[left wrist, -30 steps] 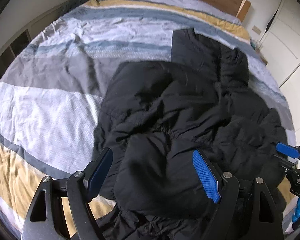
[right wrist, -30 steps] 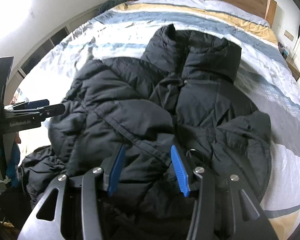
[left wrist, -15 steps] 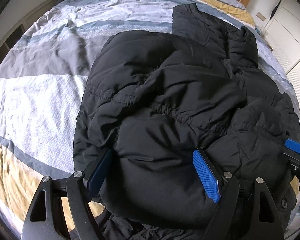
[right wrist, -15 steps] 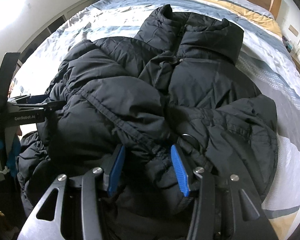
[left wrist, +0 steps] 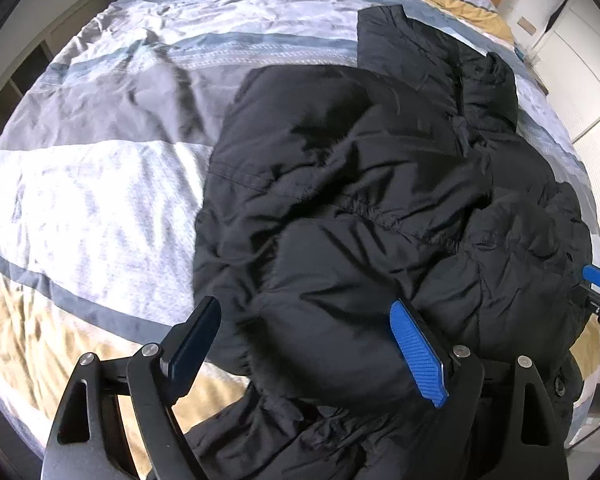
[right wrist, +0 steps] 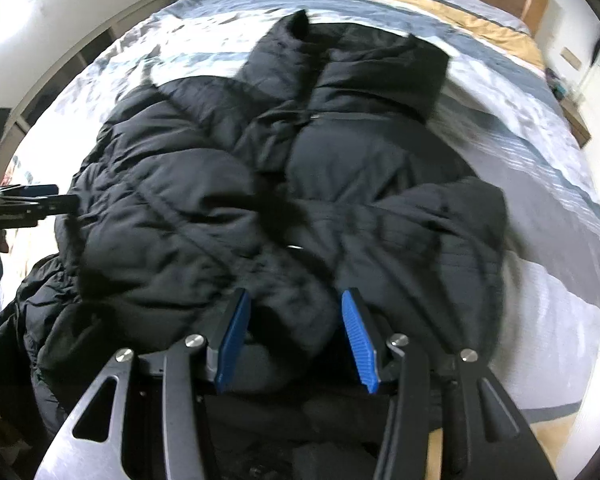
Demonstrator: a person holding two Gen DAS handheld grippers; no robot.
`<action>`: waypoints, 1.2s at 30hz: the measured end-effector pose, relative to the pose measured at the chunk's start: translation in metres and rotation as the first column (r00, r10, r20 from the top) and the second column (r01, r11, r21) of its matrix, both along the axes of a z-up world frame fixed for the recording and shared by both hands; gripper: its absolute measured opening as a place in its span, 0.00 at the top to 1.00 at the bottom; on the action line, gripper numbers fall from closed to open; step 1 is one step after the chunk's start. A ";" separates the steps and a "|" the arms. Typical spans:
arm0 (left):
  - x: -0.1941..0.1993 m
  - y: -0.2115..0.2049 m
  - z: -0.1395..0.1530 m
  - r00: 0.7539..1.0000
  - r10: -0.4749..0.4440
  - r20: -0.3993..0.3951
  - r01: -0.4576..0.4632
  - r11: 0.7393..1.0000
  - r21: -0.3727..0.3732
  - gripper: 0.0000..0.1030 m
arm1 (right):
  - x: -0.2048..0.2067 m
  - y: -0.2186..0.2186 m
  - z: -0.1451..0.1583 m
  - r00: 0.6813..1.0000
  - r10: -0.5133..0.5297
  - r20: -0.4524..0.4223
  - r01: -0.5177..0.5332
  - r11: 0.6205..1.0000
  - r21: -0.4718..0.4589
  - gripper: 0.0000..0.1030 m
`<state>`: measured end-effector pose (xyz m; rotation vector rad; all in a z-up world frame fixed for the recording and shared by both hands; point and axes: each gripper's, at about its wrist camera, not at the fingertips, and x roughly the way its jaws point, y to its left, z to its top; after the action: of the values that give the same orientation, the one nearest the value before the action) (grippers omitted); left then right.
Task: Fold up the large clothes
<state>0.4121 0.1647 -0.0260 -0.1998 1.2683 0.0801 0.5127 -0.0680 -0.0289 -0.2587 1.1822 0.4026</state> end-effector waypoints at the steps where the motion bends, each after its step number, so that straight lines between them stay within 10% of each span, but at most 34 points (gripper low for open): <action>1: 0.000 0.001 0.002 1.000 0.001 0.002 -0.001 1.000 0.001 0.17 | 0.001 -0.004 0.002 1.000 -0.008 0.002 0.008 1.000 -0.002 0.55; 36: 0.136 0.061 0.069 0.987 0.017 0.160 -0.020 1.000 0.018 0.14 | 0.147 -0.074 0.073 0.971 -0.153 0.182 0.148 0.988 0.042 0.52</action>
<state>0.5481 0.2254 0.0426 -0.1971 1.1052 0.0903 0.6593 -0.1418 0.0443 -0.1769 1.0054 0.2563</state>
